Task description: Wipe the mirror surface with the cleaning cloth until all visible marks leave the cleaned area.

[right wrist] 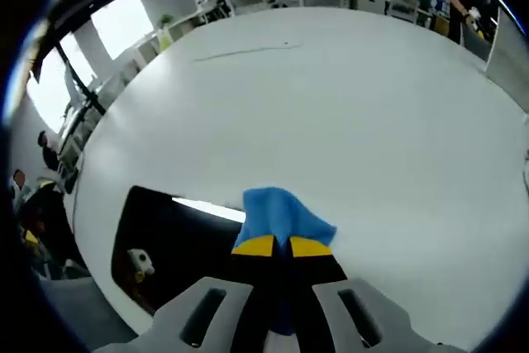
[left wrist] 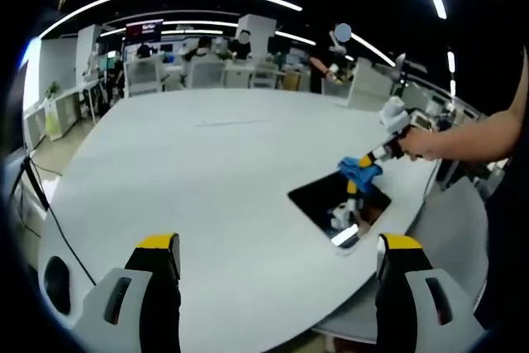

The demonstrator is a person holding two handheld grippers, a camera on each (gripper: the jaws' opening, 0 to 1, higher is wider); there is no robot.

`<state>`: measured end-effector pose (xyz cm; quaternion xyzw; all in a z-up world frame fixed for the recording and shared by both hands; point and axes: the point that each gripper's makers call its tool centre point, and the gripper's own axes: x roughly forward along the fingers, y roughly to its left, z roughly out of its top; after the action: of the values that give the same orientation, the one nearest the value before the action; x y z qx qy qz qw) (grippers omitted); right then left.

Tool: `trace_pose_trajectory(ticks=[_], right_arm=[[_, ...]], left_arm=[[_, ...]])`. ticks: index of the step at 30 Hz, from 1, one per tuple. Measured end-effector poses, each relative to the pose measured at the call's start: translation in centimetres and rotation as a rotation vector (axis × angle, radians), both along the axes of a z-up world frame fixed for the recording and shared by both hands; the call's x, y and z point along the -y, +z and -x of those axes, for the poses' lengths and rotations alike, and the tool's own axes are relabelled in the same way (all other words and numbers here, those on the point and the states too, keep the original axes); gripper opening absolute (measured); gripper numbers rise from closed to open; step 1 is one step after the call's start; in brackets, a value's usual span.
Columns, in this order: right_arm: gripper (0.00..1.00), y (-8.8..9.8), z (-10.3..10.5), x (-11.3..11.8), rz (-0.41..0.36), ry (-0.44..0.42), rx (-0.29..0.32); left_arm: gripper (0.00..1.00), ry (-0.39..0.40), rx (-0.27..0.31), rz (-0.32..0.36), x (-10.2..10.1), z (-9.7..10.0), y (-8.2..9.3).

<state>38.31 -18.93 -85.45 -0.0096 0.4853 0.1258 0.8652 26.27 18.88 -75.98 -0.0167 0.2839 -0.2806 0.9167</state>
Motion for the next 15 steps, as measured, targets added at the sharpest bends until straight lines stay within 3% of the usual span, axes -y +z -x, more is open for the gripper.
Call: trace_pose_trajectory(ticks=[4, 6, 7, 8, 9, 11, 12, 13, 15], right_arm=[[0.0, -1.8, 1.1, 5.7, 0.038, -0.079, -0.063], [0.0, -3.1, 2.2, 7.4, 0.055, -0.08, -0.093], [0.0, -2.3, 1.5, 6.0, -0.046, -0.057, -0.037], [0.0, -2.1, 1.5, 6.0, -0.048, -0.077, -0.028], [0.01, -2.0, 1.5, 5.8, -0.013, -0.031, -0.013], [0.05, -1.8, 1.8, 5.1, -0.026, 0.034, 0.003], [0.1, -1.2, 2.3, 4.3, -0.085, 0.051, 0.01], [0.19, -0.3, 2.4, 4.2, -0.111, 0.051, 0.056], [0.32, 0.8, 2.5, 4.7, -0.099, 0.109, 0.136]], left_arm=[[0.99, -0.005, -0.006, 0.0, 0.5, 0.2, -0.3], [0.99, -0.007, -0.011, 0.001, 0.6, 0.1, -0.7], [0.99, -0.008, -0.012, 0.001, 0.8, 0.1, -0.7], [0.99, -0.009, -0.013, 0.0, 0.9, 0.1, -0.7], [0.99, -0.01, -0.013, 0.001, 1.1, 0.0, -0.8], [0.99, -0.016, -0.011, -0.002, 1.5, -0.1, -0.8], [0.99, -0.02, -0.01, -0.002, 1.7, -0.2, -0.7], [0.99, -0.021, -0.006, 0.003, 1.9, -0.4, -0.5], [0.99, -0.021, 0.0, 0.006, 2.1, -0.6, -0.4]])
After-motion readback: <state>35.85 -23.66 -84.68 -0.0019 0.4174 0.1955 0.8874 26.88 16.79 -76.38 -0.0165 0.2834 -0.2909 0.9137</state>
